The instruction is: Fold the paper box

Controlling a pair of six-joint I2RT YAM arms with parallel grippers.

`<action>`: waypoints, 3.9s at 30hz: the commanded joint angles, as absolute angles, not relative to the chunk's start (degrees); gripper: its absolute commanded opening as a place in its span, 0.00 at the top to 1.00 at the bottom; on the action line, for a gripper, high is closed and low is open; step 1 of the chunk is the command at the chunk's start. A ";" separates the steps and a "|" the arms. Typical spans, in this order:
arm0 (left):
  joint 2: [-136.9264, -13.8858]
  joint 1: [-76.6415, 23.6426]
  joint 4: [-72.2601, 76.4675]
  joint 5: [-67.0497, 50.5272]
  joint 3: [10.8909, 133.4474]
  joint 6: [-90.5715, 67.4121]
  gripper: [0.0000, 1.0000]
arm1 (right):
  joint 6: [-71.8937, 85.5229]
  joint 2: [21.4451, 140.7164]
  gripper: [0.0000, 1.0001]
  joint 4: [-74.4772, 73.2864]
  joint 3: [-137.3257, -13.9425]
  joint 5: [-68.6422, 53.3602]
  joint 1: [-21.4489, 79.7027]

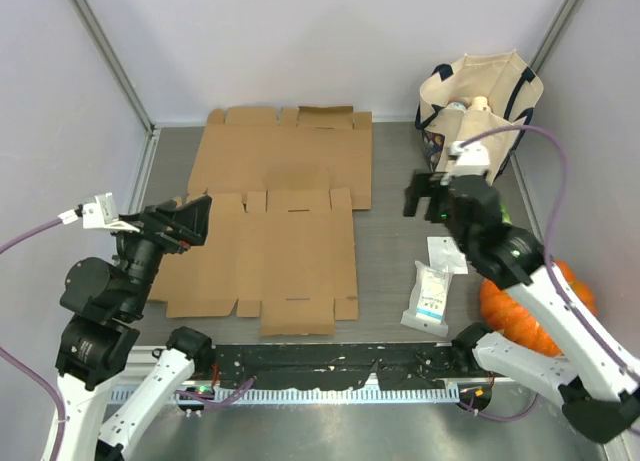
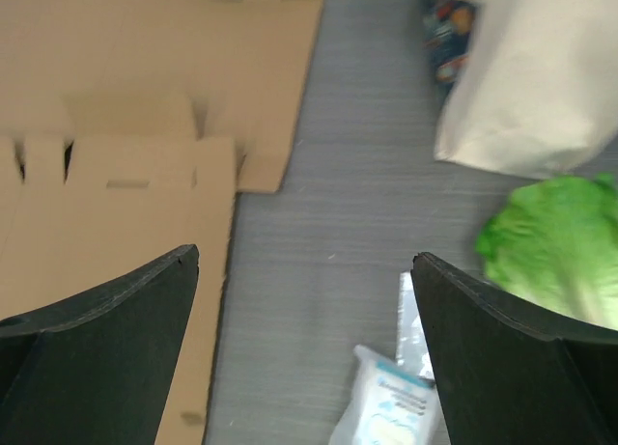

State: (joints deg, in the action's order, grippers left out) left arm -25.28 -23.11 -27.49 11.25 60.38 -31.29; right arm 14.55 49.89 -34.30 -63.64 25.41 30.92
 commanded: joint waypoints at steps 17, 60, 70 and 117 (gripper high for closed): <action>-25.75 -22.85 -27.52 6.68 57.13 -30.50 0.00 | 33.66 62.58 0.14 -0.28 -35.61 -33.13 15.30; -40.51 -22.85 -24.26 -14.94 58.09 -36.03 0.00 | 30.70 99.68 0.91 22.02 -50.43 -33.75 26.81; -51.06 -22.85 -28.65 -14.77 76.87 -30.24 0.00 | 11.35 94.04 0.99 -14.39 -71.17 -38.13 23.82; -85.69 -16.97 -31.74 -49.74 108.89 -9.93 0.19 | -21.27 91.05 0.99 -57.92 -111.18 -55.81 21.97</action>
